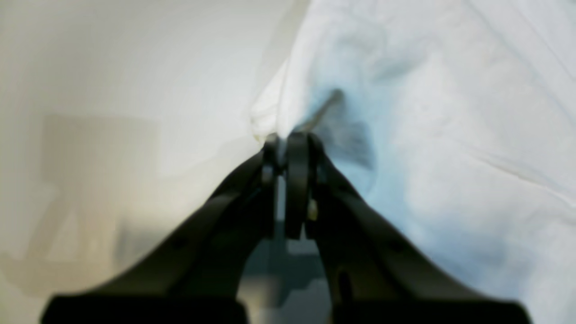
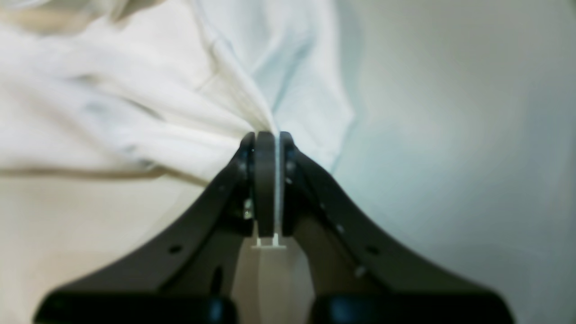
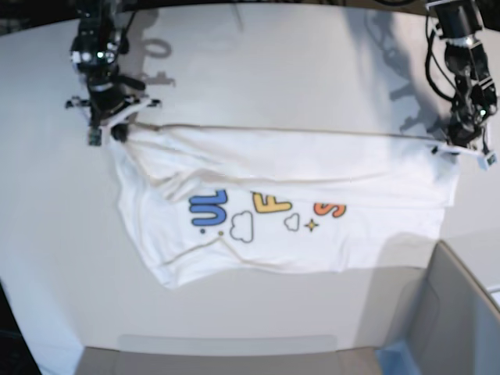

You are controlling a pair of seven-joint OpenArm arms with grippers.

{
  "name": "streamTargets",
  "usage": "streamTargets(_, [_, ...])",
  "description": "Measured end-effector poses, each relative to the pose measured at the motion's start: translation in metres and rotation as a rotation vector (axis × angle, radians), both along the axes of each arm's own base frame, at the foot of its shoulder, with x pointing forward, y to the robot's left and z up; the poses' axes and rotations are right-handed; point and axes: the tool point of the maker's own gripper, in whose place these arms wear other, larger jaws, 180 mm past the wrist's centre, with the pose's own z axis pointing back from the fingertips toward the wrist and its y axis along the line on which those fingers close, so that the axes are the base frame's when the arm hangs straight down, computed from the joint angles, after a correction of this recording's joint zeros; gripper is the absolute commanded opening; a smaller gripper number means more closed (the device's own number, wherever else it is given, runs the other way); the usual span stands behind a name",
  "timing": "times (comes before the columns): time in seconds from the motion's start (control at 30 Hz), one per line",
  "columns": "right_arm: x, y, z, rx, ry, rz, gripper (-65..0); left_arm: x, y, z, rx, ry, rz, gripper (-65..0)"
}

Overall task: Layout the t-shirt on the table in an organized manner, then fold the t-shirt properly
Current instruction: 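Pull the folded edge with both grippers to straighten and flatten the shirt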

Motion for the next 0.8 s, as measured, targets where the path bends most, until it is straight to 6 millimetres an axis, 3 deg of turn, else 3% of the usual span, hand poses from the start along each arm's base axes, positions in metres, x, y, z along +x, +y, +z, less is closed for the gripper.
streamTargets(0.2, [0.000,-0.025,0.009,0.059,-0.015,-0.022,-65.0,-0.007,0.006,0.000,0.000,0.004,0.021,-62.9])
streamTargets(0.4, [-0.010,-0.022,0.002,0.072,0.013,-0.023,-65.0,-0.017,0.005,-0.003,0.011,0.021,0.008,-62.9])
streamTargets(0.8, [-0.046,-0.030,-0.015,0.048,0.074,-0.029,-65.0,-0.052,-0.019,0.018,0.093,0.038,-0.118,-62.9])
